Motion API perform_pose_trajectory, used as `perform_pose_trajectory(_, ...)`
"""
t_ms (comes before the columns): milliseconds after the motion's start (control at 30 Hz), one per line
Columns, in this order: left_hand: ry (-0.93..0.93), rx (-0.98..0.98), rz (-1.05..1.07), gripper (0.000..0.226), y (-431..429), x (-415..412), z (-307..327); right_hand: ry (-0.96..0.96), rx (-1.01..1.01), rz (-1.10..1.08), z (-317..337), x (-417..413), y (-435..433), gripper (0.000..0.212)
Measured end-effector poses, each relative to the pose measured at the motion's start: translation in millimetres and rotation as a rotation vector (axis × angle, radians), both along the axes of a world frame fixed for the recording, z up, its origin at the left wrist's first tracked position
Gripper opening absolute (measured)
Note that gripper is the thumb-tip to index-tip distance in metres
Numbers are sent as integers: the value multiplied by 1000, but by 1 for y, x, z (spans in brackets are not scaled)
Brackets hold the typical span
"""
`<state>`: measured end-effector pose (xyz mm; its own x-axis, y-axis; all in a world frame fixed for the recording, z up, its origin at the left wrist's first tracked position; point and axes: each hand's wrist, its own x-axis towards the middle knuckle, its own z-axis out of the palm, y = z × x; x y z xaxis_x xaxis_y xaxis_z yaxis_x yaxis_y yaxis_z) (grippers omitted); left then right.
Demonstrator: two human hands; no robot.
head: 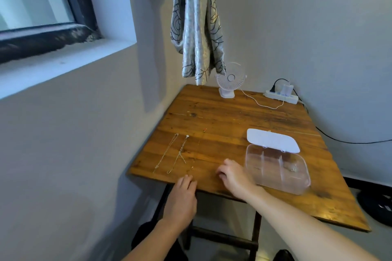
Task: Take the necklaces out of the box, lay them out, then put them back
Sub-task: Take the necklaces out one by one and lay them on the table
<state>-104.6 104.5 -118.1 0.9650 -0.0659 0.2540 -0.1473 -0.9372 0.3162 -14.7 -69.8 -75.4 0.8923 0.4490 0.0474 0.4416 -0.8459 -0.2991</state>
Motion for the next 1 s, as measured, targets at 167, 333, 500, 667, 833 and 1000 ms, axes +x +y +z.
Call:
perform_pose_trajectory(167, -3, -15, 23, 47, 0, -2, -6, 55, 233, -62, -5, -16, -23, 39)
perform_pose_trajectory(333, 2, -25, 33, 48, -3, -5, -7, 54, 176, -175, -9, -11, -15, 30)
perform_pose_trajectory(500, -45, -80, -10, 36, -1, -5, 0, 28, 142, -232, -12, -12, -5, 15)
perform_pose_trajectory(667, -77, -121, -24, 28, -1, 7, 9, 53, 212, -226, -3, -17, -16, 10)
perform_pose_trajectory(833, -62, -166, -61, 27, -19, 29, 22, 83, 304, -258, 7, -22, -32, 11)
perform_pose_trajectory(1000, 66, -166, -168, 37, -49, 45, 29, 94, 403, -324, 12, -29, -48, 14)
